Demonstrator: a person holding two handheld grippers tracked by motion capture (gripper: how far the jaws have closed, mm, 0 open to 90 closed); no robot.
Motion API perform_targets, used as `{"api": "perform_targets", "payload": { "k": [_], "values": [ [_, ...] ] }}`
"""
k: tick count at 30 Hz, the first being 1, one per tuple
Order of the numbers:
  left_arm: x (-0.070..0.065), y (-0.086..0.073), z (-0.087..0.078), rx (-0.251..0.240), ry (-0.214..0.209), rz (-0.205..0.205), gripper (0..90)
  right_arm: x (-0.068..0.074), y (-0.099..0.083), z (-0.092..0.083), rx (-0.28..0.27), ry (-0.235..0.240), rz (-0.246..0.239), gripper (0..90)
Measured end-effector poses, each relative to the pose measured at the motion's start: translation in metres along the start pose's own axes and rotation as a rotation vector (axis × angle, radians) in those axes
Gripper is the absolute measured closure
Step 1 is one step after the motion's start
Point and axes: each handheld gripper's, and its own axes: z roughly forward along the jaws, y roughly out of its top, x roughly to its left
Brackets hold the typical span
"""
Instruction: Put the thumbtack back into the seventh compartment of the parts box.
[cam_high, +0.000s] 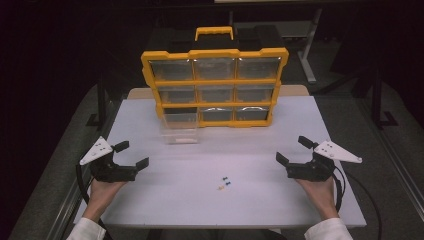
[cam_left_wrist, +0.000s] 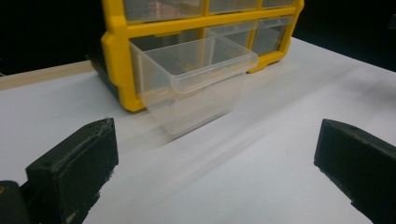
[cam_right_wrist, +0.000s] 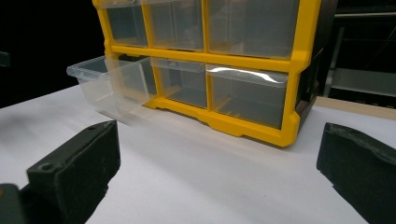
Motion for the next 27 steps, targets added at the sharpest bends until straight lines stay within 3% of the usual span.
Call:
{"api": "perform_targets", "payload": {
  "k": [4, 15, 20, 27],
  "values": [
    [-0.002, -0.002, 0.011, 0.03, -0.019, -0.004, 0.0, 0.0, 0.0, 0.001, 0.004, 0.005, 0.002, 0.0],
    [-0.016, 0.01, 0.022, 0.071, -0.029, 0.046, 0.0, -0.001, -0.001, -0.003, 0.005, 0.016, 0.003, 0.0],
    [-0.025, 0.019, 0.029, 0.086, -0.064, 0.077, 0.0, -0.001, -0.001, -0.004, 0.0, 0.011, 0.003, 0.0],
    [-0.04, 0.016, 0.048, 0.141, -0.114, 0.108, 0.0, 0.0, -0.001, -0.004, 0.003, 0.016, -0.002, 0.0]
  ]
}}
